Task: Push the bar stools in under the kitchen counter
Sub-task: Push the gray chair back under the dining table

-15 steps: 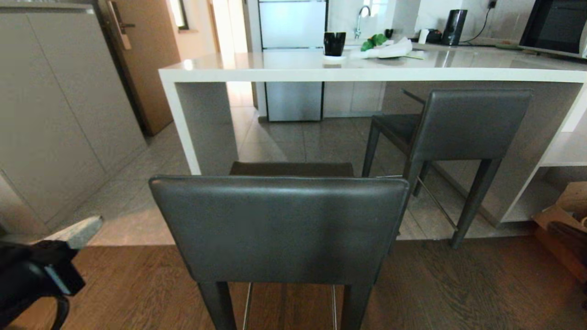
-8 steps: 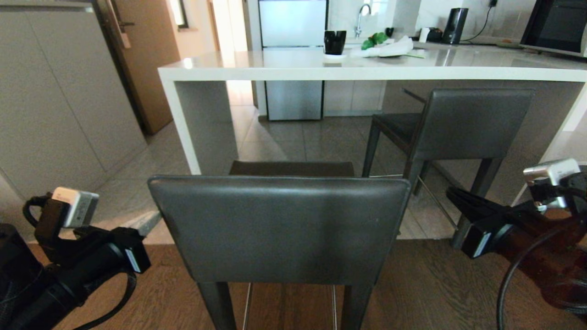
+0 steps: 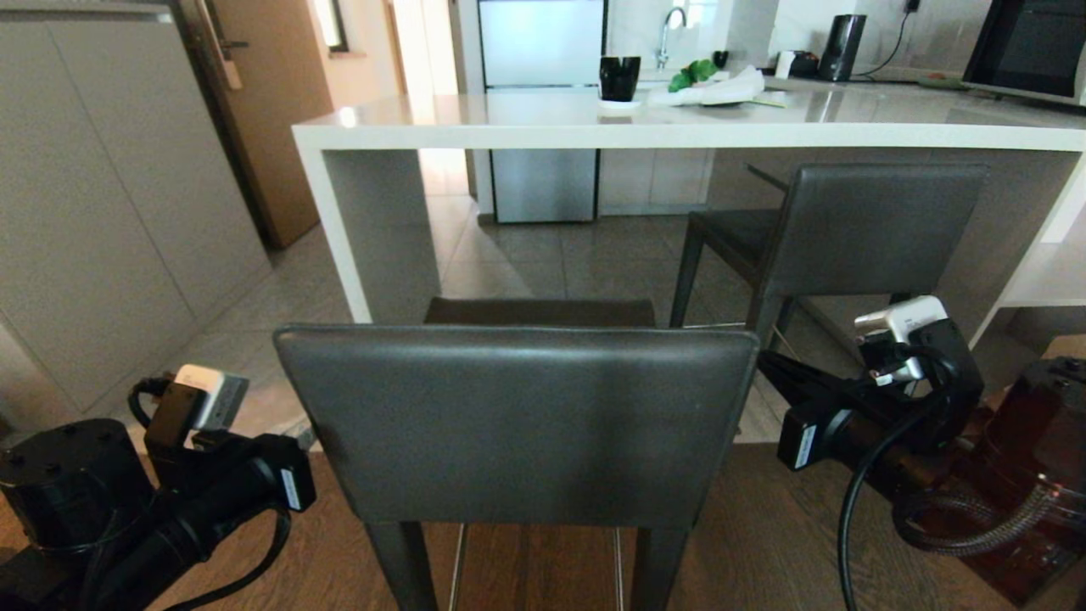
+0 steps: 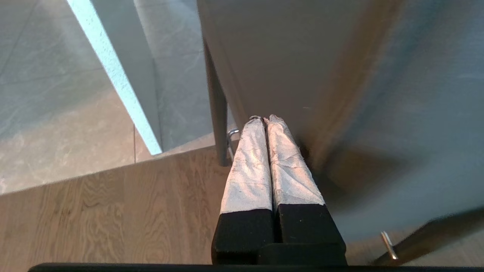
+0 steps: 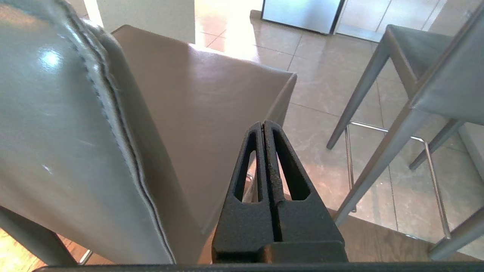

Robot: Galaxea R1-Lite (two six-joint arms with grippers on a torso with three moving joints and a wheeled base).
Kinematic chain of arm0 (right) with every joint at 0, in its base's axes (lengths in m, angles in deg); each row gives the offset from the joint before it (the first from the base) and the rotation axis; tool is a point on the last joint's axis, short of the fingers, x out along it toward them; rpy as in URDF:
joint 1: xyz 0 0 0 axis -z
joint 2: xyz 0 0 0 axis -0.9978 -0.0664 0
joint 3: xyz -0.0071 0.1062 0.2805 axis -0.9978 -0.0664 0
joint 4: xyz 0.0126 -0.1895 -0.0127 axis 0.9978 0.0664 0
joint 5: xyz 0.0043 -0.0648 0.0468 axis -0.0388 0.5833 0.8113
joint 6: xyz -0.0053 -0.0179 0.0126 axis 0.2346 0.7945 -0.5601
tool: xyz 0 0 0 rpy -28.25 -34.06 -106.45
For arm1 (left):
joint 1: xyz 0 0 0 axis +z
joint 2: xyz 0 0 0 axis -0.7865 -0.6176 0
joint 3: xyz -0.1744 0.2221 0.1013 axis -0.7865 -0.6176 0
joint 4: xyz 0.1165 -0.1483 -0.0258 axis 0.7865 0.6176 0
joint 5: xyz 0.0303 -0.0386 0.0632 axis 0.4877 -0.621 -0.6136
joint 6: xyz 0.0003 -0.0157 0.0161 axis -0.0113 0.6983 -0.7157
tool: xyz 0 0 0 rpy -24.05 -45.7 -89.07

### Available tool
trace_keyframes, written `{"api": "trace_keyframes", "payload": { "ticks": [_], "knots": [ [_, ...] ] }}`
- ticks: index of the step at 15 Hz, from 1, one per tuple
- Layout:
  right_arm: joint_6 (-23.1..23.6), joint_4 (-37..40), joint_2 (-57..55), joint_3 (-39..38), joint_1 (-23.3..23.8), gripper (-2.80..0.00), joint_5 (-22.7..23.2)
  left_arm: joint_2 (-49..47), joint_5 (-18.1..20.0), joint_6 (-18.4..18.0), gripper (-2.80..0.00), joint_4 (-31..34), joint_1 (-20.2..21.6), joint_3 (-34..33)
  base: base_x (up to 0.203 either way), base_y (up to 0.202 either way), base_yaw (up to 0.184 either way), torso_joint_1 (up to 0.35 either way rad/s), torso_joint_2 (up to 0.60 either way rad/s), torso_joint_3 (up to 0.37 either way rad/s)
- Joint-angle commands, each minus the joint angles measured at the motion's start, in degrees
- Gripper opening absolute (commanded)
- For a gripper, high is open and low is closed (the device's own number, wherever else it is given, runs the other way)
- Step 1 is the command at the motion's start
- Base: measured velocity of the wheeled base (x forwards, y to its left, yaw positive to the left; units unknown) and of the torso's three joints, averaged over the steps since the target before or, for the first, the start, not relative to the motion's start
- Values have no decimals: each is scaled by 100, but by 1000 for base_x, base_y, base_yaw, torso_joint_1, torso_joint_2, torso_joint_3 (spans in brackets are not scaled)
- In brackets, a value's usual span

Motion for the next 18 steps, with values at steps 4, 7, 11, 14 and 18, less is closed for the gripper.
{"api": "trace_keyframes", "payload": {
  "ticks": [4,7,11,14,18],
  "knots": [
    [14,-47,-310,145,-120,-280,14,-290,-25,-4,-280,-50,-57,462,0,0,0,0,0,0],
    [30,-67,-642,420,-414,-280,-2,-289,-28,0,-280,-50,-156,575,0,0,0,0,0,0],
    [20,-309,-1093,630,-649,-280,-51,-309,0,9,-280,-50,-269,575,0,0,0,0,0,0],
    [-10,-312,-1546,1183,-649,-280,-338,-474,-22,10,-280,-50,-528,628,0,0,0,0,0,0],
    [-3,-299,-2051,1914,-577,-280,-501,-596,-8,17,-280,-50,-710,724,0,0,0,0,0,0]
  ]
}}
